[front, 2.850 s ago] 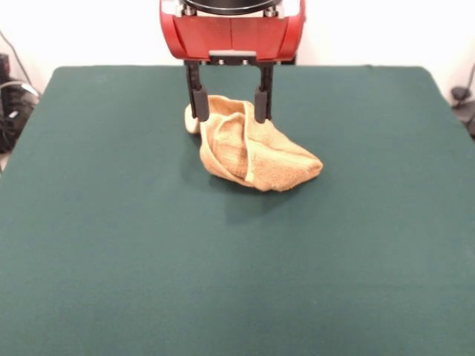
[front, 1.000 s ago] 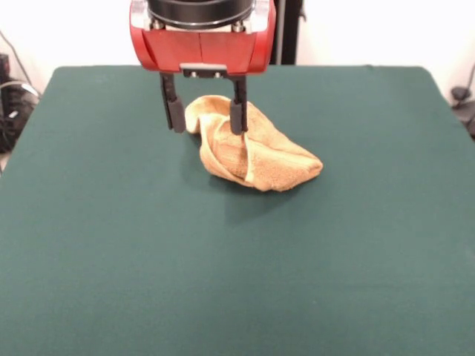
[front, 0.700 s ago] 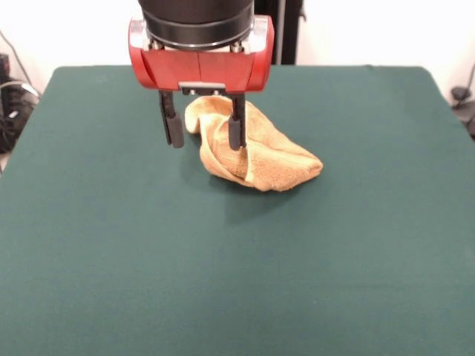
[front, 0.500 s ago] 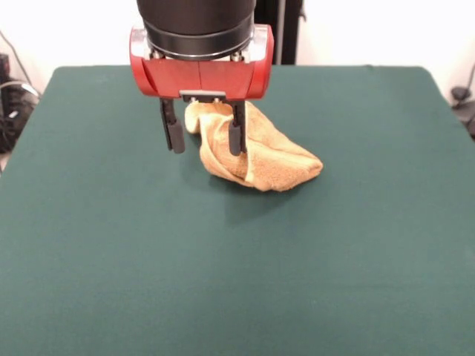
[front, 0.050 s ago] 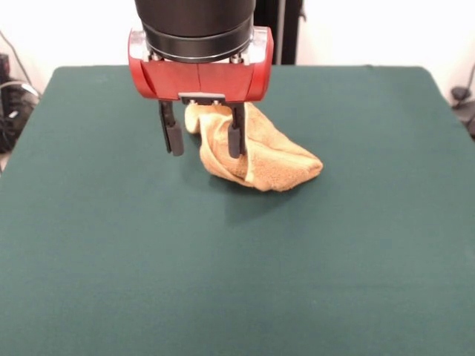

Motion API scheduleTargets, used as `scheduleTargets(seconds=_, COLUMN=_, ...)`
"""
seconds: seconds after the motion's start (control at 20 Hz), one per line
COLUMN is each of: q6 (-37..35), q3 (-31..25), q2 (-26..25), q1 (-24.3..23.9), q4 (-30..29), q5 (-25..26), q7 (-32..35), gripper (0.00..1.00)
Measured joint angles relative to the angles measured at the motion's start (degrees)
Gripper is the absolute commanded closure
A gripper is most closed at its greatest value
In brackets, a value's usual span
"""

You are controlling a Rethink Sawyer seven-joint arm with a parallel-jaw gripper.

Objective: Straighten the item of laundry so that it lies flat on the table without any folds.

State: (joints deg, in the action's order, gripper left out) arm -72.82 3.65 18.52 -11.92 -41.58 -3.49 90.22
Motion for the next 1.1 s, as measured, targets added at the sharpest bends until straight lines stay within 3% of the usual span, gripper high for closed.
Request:
scheduleTargets(seconds=0.65, q6=-1.9, q3=0.0, q2=-0.4, q1=-0.1, q4=2.4, q5=0.0, q7=0.0, gripper=0.00)
scheduleTargets(seconds=1.1, q6=-5.2, q3=0.0, q2=-3.8, q1=-0.3, q4=5.8, q5=0.0, q7=0.0, gripper=0.00)
